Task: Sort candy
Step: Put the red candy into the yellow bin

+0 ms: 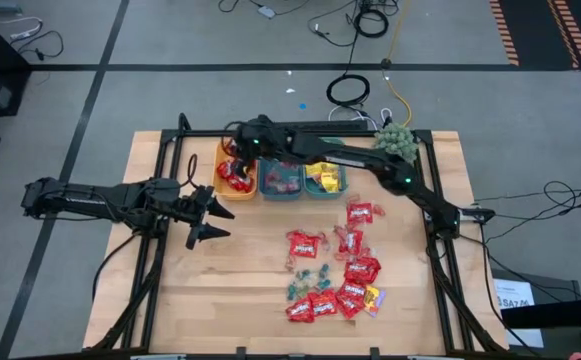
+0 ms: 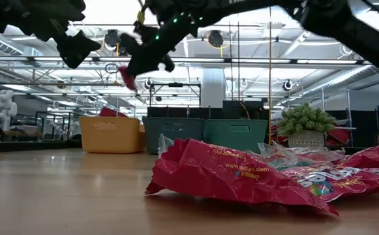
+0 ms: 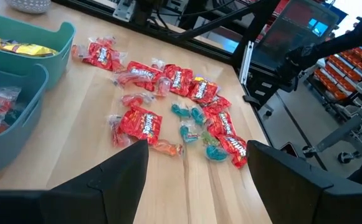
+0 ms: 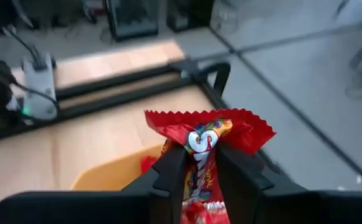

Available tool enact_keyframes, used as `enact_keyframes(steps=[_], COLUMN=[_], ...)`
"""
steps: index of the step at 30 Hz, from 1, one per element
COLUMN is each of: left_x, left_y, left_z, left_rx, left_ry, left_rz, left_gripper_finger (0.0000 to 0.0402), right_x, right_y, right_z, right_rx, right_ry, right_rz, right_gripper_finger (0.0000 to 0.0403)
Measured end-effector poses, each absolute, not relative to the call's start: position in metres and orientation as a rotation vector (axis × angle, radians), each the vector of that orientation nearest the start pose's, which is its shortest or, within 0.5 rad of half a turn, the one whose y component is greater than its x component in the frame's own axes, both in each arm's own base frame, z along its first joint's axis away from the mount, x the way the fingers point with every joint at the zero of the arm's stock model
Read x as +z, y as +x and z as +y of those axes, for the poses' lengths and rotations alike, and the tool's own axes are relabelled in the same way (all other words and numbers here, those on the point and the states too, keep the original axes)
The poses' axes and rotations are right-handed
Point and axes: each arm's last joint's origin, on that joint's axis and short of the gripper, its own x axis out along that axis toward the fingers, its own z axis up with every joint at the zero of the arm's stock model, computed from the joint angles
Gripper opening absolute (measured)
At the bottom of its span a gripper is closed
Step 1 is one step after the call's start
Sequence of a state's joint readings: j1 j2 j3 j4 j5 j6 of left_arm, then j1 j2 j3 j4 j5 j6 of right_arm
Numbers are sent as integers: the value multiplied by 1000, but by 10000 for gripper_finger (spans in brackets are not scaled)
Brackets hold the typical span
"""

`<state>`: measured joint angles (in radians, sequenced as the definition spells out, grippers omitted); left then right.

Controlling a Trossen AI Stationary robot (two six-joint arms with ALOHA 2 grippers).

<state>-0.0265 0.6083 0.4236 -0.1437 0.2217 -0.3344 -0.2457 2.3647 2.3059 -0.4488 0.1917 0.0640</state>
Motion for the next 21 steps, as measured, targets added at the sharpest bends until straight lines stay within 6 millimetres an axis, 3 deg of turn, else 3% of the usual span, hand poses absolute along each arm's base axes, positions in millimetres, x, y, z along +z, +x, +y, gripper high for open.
enact_keyframes(steps=[5,15,21], left_x=[237,237,237], left_y=[146,146,146], left_z=[-11,-11,-11], left_rx=[-203,-206,-206], left_ry=[-364,-365,-365], left_rz=[371,373,373], left_gripper_finger=[281,281,281], right_x=[264,265,265], right_y=[527,528,526], right_z=[-141,-140,-138], right_rx=[-347,-338,-324], right_ry=[125,140,153], right_rz=[579,579,598], right_gripper_finger=[111,194,222])
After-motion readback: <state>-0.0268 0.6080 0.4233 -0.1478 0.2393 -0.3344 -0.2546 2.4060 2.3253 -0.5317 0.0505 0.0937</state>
